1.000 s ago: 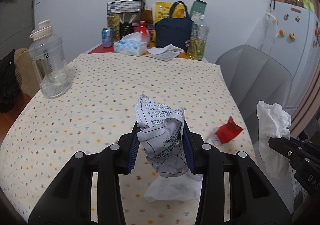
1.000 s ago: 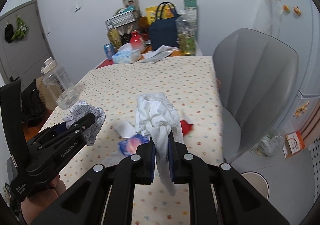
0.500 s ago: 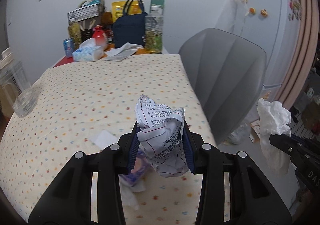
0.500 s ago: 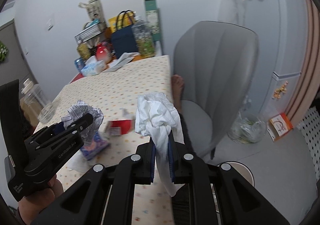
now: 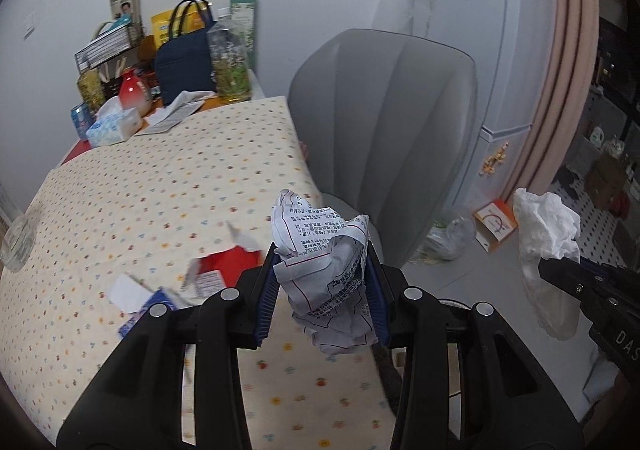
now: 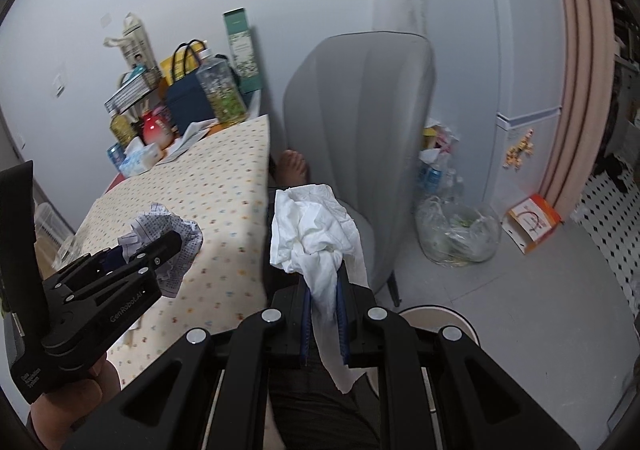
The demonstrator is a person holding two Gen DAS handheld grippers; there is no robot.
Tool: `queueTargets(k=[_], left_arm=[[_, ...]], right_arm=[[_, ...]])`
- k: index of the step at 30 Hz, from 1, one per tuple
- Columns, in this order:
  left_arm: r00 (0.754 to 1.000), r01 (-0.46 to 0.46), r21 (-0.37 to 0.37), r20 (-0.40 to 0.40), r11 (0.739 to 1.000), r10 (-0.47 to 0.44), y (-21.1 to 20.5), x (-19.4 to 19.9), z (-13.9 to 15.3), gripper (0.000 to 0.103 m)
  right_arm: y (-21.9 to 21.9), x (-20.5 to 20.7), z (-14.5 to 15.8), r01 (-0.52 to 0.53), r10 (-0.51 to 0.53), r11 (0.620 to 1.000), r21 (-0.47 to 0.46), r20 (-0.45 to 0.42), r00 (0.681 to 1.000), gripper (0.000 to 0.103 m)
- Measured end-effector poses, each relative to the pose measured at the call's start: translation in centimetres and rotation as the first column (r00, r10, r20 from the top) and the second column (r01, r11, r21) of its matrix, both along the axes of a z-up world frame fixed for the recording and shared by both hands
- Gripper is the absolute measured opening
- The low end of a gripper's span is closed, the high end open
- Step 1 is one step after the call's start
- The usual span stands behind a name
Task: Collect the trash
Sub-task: 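Carry the paper and tissue in both tools over the trash bin, then open the right tool to drop the tissue while the left tool drops the paper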
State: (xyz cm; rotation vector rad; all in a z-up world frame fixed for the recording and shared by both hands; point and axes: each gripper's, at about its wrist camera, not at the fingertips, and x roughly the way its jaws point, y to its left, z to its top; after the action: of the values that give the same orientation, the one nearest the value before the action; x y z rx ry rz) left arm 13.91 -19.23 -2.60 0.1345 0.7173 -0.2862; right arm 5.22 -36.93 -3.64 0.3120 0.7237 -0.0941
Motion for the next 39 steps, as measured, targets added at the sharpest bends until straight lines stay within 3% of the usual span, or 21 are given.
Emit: queueTargets(k=[17, 32, 33, 34, 36, 39], left_arm=[[0.986, 0.157, 0.067, -0.069, 0.985, -0.152, -9.8, 0.7, -3.3, 0.040], [0.979, 0.176, 0.106, -0.123, 0.979, -0.162, -12.0, 2.0, -6.0, 0.040], [0.979, 0.175, 0.108, -0.124, 0.979, -0.161, -12.0, 2.0, -6.1, 0.040], [0.979, 0.175, 0.109, -0.125, 0.979, -0.161, -12.0, 2.1, -6.2, 0.039], [0.979, 0.174, 0.111, -0.126, 0.978, -0.160, -12.0, 2.0, -6.2, 0.039], [0.978, 0.178, 0.111, -0.127, 0.978, -0.163, -12.1, 1.9, -6.3, 0.039]], right_arm=[[-8.6, -2.5, -3.5, 0.162, -0.160, 0.986, 0.028, -0.057, 0.985, 0.013], [-11.0, -1.1, -7.5, 0.196, -0.187, 0.979, 0.059, -0.124, 0.974, 0.015], [-11.1, -1.0, -7.7, 0.195, -0.186, 0.979, 0.062, -0.131, 0.974, 0.018], [-11.1, -1.0, -7.9, 0.195, -0.185, 0.979, 0.065, -0.135, 0.973, 0.031], [-11.0, -1.1, -7.9, 0.209, -0.201, 0.976, 0.057, -0.131, 0.971, 0.047], [-11.4, -1.5, -7.8, 0.223, -0.214, 0.973, 0.062, -0.125, 0.969, 0.047]])
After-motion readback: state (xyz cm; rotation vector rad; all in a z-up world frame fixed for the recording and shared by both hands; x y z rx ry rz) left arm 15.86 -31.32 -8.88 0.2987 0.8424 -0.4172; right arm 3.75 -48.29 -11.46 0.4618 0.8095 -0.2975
